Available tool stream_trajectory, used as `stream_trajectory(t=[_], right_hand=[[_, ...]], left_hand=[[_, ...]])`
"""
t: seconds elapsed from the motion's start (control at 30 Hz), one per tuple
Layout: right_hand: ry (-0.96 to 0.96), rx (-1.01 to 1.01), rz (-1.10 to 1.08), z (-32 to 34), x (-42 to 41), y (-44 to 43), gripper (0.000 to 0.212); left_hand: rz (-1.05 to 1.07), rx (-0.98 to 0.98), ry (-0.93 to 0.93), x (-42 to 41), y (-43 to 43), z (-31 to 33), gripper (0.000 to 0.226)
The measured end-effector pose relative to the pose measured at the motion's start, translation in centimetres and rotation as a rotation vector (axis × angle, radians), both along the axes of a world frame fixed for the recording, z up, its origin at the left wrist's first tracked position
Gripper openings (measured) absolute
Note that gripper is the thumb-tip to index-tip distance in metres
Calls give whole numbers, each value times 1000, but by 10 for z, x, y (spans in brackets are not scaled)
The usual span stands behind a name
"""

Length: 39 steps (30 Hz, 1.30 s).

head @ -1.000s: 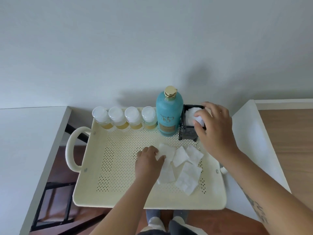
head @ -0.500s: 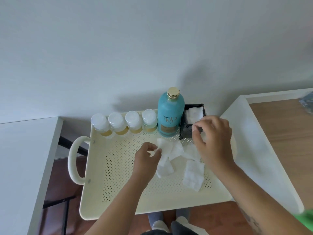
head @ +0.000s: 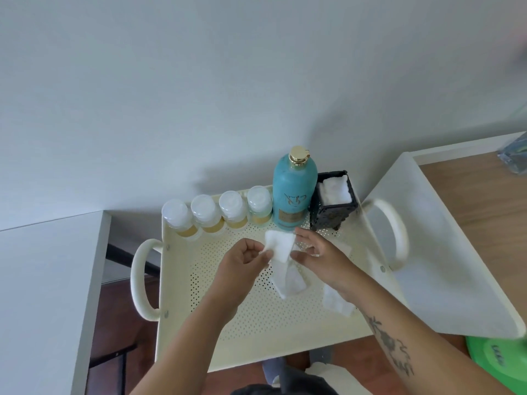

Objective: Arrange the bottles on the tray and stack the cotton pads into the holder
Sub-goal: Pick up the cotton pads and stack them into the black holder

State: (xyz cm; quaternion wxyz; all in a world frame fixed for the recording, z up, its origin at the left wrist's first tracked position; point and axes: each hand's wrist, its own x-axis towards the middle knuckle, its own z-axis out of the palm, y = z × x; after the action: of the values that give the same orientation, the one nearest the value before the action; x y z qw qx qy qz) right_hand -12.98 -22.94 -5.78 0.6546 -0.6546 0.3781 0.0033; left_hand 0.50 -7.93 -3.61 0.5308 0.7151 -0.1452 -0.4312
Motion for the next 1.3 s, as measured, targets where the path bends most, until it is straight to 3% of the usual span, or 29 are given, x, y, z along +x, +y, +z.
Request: stream_trajectory(t=[0.07, 0.17, 0.2, 0.43, 0.6, 0.67, 0.8, 1.0, 1.1, 1.2, 1.3], right_hand=[[121, -199, 88, -9, 3, 2, 53], [397, -855, 255, -25, 11, 10, 49], [443, -955, 234, -29, 14, 13, 46], [438, -786, -26, -32, 28, 15, 14], [138, -567, -132, 11, -1, 2, 8], [41, -565, -144, 41, -13, -10, 11], [-111, -681, -243, 92, -16, -54, 6], [-1, -783, -107, 93, 11, -103, 12], [150, -968, -56, 81, 20, -106, 15], [85, -1184, -139, 76, 13, -98, 13], [8, -1293, -38, 71, 0, -88, 11]], left_hand=[[-3, 21, -15, 3, 2, 0, 14], [9, 90, -69, 7, 5, -2, 13], [15, 104, -87, 8, 6, -4, 13], [41, 86, -140, 13, 11, -7, 11], [103, 26, -90, 14, 10, -4, 18], [86, 26, -75, 12, 11, -4, 18], [61, 40, -83, 9, 11, -4, 15], [60, 25, -69, 8, 12, -1, 13], [65, 11, -53, 9, 14, -1, 12], [68, 3, -53, 8, 15, 0, 12], [68, 10, -57, 8, 16, 0, 11]])
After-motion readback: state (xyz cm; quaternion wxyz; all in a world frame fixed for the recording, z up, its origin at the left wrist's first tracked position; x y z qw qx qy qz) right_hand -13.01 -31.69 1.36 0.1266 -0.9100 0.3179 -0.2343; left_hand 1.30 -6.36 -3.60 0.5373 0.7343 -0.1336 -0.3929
